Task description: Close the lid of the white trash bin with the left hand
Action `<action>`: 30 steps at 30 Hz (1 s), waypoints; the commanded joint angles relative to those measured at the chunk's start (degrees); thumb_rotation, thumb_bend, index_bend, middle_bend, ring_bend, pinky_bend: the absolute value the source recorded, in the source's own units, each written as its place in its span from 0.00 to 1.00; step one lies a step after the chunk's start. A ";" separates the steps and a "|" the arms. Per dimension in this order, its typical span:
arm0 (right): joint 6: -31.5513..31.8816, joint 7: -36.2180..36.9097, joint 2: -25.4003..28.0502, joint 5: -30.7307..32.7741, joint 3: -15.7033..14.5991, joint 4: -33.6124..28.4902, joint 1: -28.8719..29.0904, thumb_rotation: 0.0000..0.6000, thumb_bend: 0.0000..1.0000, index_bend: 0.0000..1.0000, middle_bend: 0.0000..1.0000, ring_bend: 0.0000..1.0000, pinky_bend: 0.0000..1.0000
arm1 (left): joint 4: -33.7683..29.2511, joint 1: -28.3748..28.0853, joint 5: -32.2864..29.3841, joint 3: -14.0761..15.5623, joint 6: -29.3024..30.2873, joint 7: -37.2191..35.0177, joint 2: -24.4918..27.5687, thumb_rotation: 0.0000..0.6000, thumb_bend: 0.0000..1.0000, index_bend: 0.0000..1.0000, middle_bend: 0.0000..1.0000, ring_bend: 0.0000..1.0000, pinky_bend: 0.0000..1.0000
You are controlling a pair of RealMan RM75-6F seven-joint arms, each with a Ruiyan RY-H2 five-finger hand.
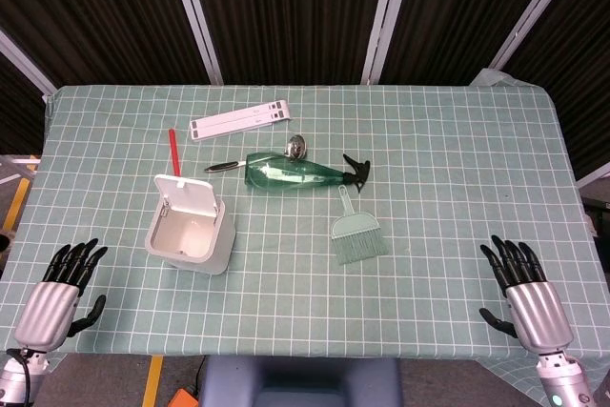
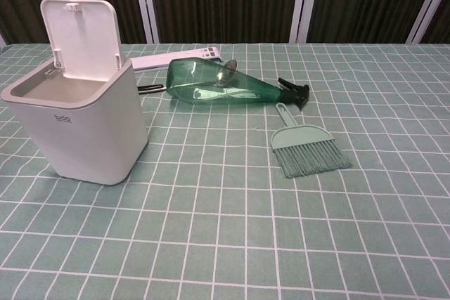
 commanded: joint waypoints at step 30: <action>-2.49 3.00 2.90 -2.32 -3.02 -2.05 1.16 1.00 0.24 0.00 0.00 0.00 0.00 | -27.18 -28.46 -35.57 -23.21 -26.69 16.67 3.24 1.00 0.95 0.22 1.00 1.00 1.00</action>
